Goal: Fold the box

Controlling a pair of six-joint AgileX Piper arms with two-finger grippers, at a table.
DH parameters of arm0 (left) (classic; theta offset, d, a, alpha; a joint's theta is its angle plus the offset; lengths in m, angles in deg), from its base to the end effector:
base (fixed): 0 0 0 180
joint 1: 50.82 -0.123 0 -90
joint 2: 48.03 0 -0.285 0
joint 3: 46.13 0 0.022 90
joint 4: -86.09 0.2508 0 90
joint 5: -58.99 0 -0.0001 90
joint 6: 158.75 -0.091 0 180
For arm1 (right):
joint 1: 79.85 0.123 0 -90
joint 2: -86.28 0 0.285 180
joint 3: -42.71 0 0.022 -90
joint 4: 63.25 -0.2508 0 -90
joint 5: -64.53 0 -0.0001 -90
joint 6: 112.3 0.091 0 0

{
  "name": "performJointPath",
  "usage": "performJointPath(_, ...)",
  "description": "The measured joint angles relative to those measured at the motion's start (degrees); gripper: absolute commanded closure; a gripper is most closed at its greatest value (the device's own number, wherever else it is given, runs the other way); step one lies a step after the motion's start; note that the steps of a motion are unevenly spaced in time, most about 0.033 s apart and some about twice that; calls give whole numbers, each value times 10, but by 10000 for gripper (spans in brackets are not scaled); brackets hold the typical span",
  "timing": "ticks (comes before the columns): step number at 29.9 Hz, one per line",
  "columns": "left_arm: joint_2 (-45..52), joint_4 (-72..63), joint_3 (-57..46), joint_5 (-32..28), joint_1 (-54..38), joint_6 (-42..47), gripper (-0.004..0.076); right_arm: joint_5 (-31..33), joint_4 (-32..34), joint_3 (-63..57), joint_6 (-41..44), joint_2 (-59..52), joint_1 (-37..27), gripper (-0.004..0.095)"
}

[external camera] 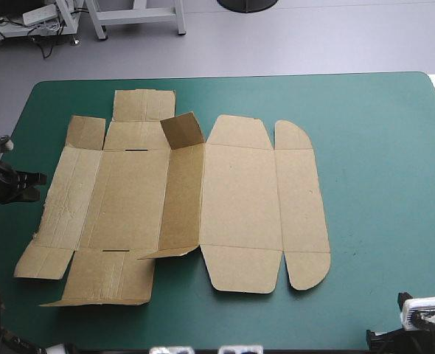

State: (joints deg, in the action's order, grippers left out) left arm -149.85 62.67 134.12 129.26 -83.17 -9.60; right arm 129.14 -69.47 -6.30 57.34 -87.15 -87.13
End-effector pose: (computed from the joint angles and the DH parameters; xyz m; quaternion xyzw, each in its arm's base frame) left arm 0.2909 0.1439 0.2900 -0.0675 0.9759 -0.1300 0.1617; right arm -0.0091 0.0102 0.2701 -0.0275 0.8651 -0.0229 0.5002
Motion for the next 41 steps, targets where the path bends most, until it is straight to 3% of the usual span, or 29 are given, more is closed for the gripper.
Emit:
performJointPath(6, -53, 9, 0, -5, 0, -7, 688, 0, 0, 0, 0, 0, 0, 928)
performJointPath(12, -74, 54, 0, -5, 0, 28, 430, 0, 0, 0, 0, 0, 0, 928)
performJointPath(15, -82, 52, 0, -5, 0, 41, 355, 0, 0, 0, 0, 0, 0, 928)
performJointPath(35, -131, 10, -17, -15, -4, 46, 359, 0, 0, 0, 9, 0, 0, 928)
performJointPath(41, -128, -51, -59, -34, -15, 26, 477, 0, 0, 0, 11, 0, 0, 928)
